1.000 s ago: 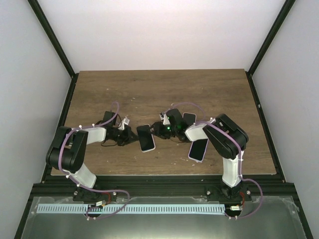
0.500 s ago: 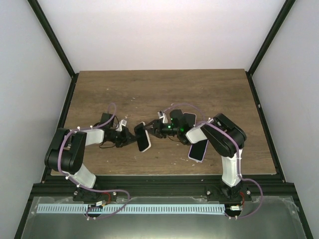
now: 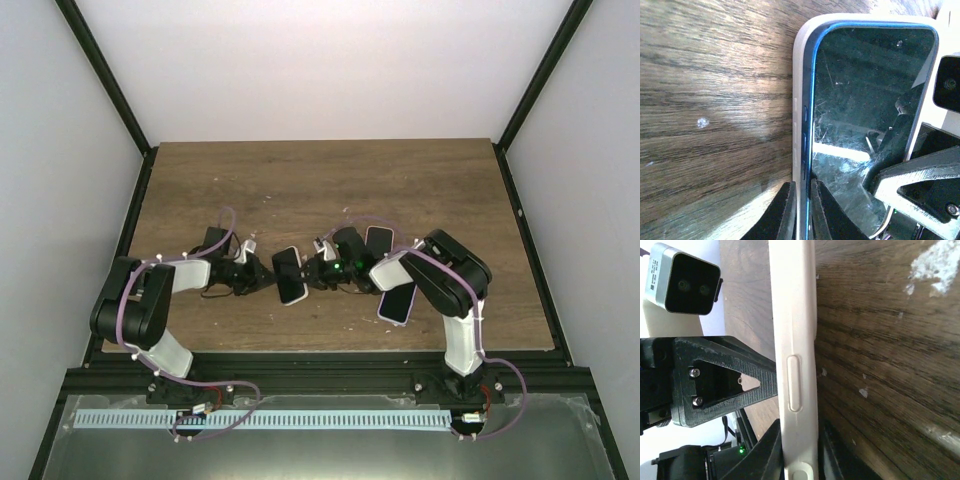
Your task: Put the phone into the phone case
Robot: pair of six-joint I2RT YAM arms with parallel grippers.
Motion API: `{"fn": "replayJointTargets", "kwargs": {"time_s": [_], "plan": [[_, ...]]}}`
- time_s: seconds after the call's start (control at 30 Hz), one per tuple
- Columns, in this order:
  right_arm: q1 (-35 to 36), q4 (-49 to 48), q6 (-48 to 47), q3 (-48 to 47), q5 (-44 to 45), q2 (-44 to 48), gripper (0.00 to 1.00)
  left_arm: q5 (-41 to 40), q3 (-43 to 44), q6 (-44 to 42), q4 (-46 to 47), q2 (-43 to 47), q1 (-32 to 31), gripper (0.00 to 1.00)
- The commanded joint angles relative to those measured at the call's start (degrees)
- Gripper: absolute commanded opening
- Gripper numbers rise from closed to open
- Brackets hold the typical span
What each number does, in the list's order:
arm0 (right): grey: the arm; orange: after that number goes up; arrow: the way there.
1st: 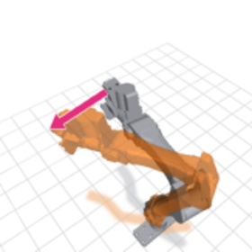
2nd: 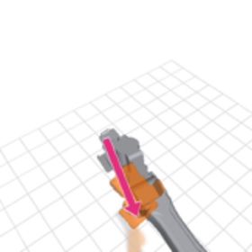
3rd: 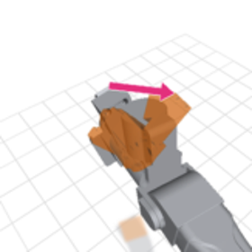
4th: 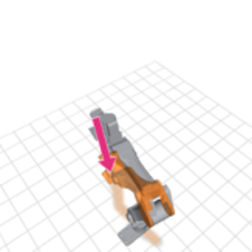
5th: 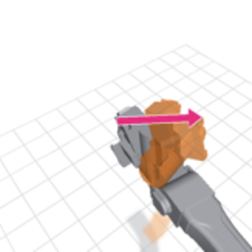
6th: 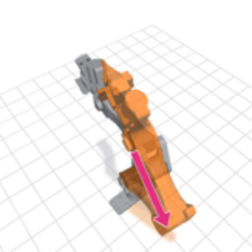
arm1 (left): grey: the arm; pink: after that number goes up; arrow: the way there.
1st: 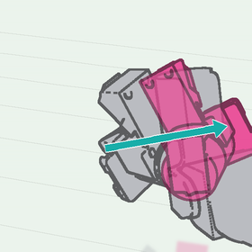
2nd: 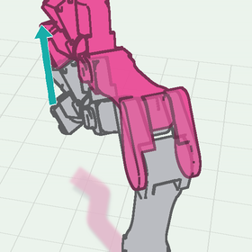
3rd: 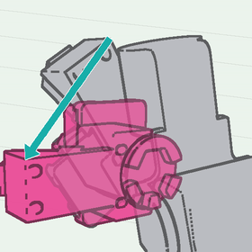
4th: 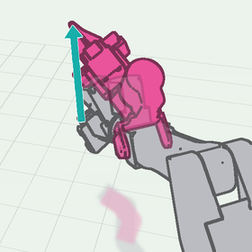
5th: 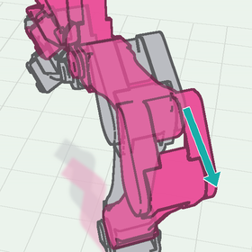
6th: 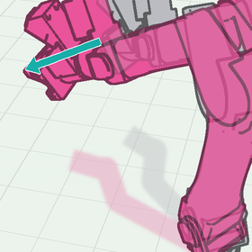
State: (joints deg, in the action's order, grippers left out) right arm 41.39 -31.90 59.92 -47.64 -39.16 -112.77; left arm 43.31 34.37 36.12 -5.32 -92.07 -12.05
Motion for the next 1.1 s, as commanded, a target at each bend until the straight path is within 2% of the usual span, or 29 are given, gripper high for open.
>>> {"fn": "replayJointTargets", "kwargs": {"time_s": [0.0,0.13,0.3,0.37,0.5,0.6,0.73,0.83,1.07], "plan": [[0.27,2.45,-2.58,-1.36,1.36,1.96,0.14,-0.95,-1.53,0.9,-1.74,-0.73,-0.58,0.13],[0.14,-1.35,-1.69,-0.39,-1.2,2.47,0.1,3.78,-1.27,2.99,0.07,1.67,-0.59,0.28],[-1.07,-6.26,-0.45,2.14,-4.0,6.71,0.08,5.05,1.31,3.31,-4.2,9.83,-0.05,0.49],[-1.91,-8.91,0.47,4.03,-5.47,9.01,0.08,5.31,2.66,3.1,-6.12,13.4,0.33,0.61],[-3.06,-11.99,1.34,7.42,-7.71,15.05,0.08,7.66,5.3,2.96,-7.98,20.22,0.87,0.73],[-3.57,-14.56,2.43,9.12,-9.1,19.42,0.08,10.75,6.64,4.41,-6.45,24.38,0.97,0.77],[-3.68,-19.35,5.53,10.47,-11.71,23.72,0.08,15.69,7.48,7.67,-1.45,28.18,0.9,0.78],[-3.68,-26.8,9.61,11.75,-13.43,26.42,0.08,18.47,7.88,9.27,1.97,30.72,0.97,0.77],[-3.68,-35.57,16.08,13.0,-14.87,30.02,0.08,21.36,7.15,13.69,8.4,34.74,0.9,0.76]]}}
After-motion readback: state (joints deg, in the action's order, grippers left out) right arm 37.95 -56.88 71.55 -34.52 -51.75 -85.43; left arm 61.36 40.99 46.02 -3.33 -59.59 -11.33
